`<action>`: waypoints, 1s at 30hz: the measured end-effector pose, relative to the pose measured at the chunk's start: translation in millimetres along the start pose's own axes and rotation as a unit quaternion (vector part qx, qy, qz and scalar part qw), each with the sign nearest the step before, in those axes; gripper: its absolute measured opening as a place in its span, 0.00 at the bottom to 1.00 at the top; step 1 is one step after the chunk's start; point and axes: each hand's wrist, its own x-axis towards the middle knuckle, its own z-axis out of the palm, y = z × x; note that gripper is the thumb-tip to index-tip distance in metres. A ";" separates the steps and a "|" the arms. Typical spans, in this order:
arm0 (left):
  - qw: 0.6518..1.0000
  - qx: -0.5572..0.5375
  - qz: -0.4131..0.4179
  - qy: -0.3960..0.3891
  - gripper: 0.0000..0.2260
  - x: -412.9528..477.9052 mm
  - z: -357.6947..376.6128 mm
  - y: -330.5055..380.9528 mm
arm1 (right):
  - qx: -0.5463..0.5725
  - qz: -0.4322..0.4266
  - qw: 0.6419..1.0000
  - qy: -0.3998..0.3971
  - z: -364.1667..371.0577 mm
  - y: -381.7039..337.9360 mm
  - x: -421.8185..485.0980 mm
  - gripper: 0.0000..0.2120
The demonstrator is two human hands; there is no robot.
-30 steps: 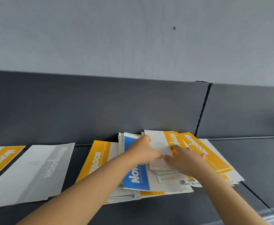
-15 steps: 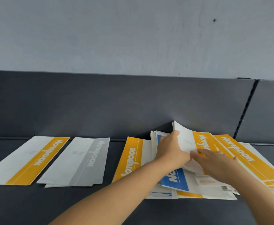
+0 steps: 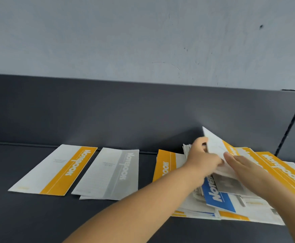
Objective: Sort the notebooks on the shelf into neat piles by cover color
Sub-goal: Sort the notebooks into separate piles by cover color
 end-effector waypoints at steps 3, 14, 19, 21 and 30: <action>0.999 -0.038 0.019 0.018 0.31 -5.6 -38.4 17.2 | 0.095 -0.044 0.994 0.026 5.8 -28.1 -7.2 0.24; 0.970 0.189 -0.018 0.150 0.22 -77.9 -270.5 37.0 | 0.073 -0.227 0.971 -0.030 121.4 -204.8 -42.5 0.24; 0.908 0.375 -0.038 0.180 0.10 -113.5 -353.9 21.8 | 0.064 -0.267 0.955 -0.114 195.3 -267.2 -67.0 0.23; 0.854 0.482 -0.083 0.178 0.17 -119.6 -378.3 6.3 | 0.027 -0.285 0.949 -0.132 222.3 -282.0 -74.6 0.21; 0.694 0.692 -0.155 0.126 0.34 -119.7 -388.1 -17.7 | -0.121 -0.346 0.928 -0.071 228.5 -280.9 -73.1 0.23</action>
